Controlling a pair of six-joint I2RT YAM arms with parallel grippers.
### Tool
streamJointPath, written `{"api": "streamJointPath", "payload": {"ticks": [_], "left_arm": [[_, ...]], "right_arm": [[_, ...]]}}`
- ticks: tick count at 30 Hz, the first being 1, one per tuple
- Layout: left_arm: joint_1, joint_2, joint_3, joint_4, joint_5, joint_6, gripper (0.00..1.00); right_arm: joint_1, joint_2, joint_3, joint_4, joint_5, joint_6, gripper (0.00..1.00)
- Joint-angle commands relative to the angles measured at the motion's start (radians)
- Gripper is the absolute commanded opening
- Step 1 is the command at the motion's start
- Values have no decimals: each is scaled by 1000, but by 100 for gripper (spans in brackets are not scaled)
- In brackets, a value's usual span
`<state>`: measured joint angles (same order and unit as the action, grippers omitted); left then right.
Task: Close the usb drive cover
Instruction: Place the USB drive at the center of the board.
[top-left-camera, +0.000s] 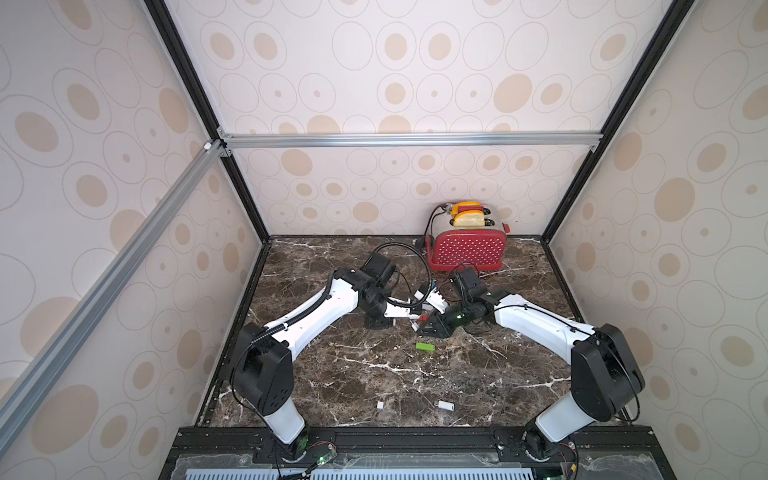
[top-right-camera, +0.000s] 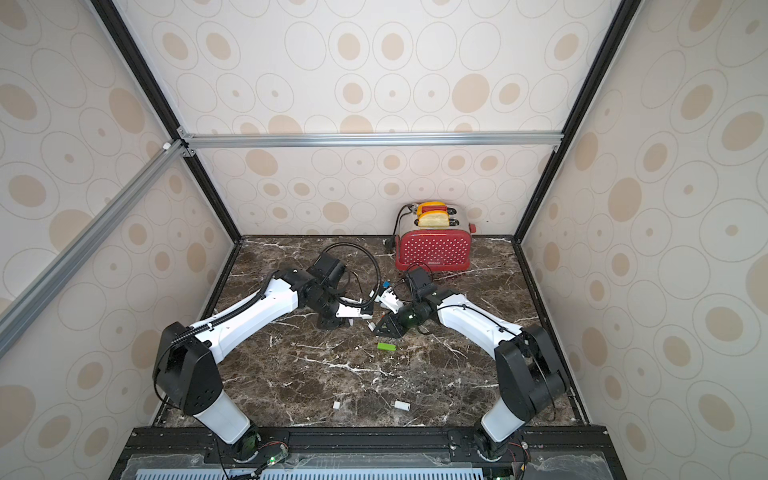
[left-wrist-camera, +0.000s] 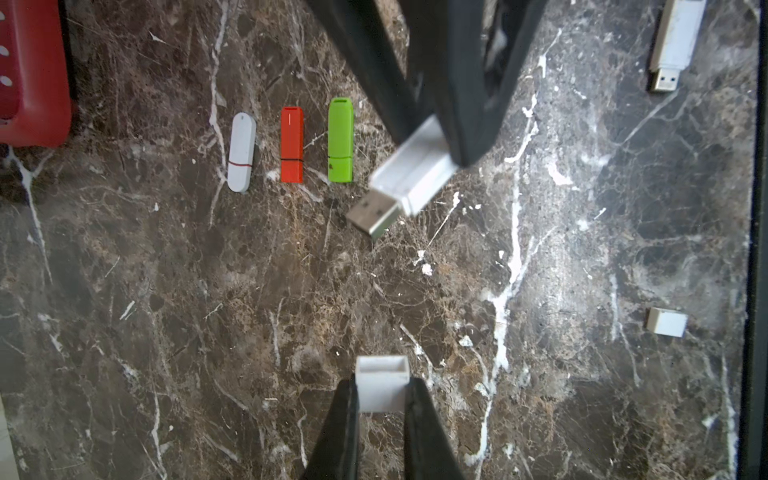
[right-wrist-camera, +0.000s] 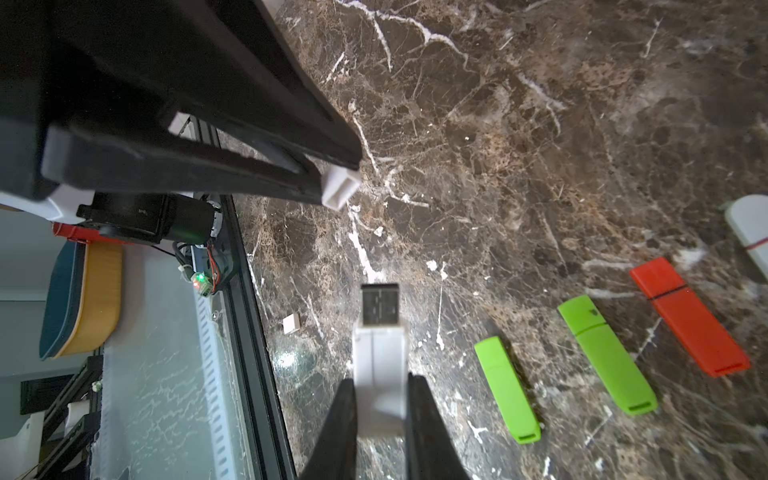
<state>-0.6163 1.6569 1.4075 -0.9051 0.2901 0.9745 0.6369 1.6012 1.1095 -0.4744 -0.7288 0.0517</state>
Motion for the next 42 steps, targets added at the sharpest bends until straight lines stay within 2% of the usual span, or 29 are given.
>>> {"api": "streamJointPath", "payload": {"ticks": [1, 3, 7, 9, 12, 21, 26, 29, 31, 36, 42], "left_arm": [[-24, -15, 29, -20, -19, 61, 15], [-27, 1, 53, -49, -7, 75, 15], [-27, 94, 189, -240, 27, 72, 15], [-26, 121, 229, -280, 47, 45, 15], [-38, 96, 203, -240, 61, 38, 15], [-49, 19, 105, -135, -19, 55, 15], [-47, -69, -6, -26, -35, 62, 16], [-48, -83, -23, -6, -37, 56, 15], [-47, -74, -17, -19, -34, 56, 16], [-48, -70, -7, -45, -23, 23, 15], [-47, -89, -40, -25, 0, -49, 16]], "right_arm": [[26, 26, 38, -51, -24, -22, 0], [41, 38, 59, -79, -8, -50, 0], [60, 33, 76, -113, 50, -97, 0], [61, 21, 69, -110, 62, -115, 0], [67, 19, 66, -112, 73, -129, 0], [59, 2, 41, -130, 111, -103, 0], [-23, -78, -79, 10, -26, 42, 0], [-30, -98, -96, 2, -17, 41, 0], [-28, -77, -84, -59, 10, 7, 0], [-18, -30, -47, -236, 170, -14, 0], [47, -87, -103, -290, 359, 73, 0]]}}
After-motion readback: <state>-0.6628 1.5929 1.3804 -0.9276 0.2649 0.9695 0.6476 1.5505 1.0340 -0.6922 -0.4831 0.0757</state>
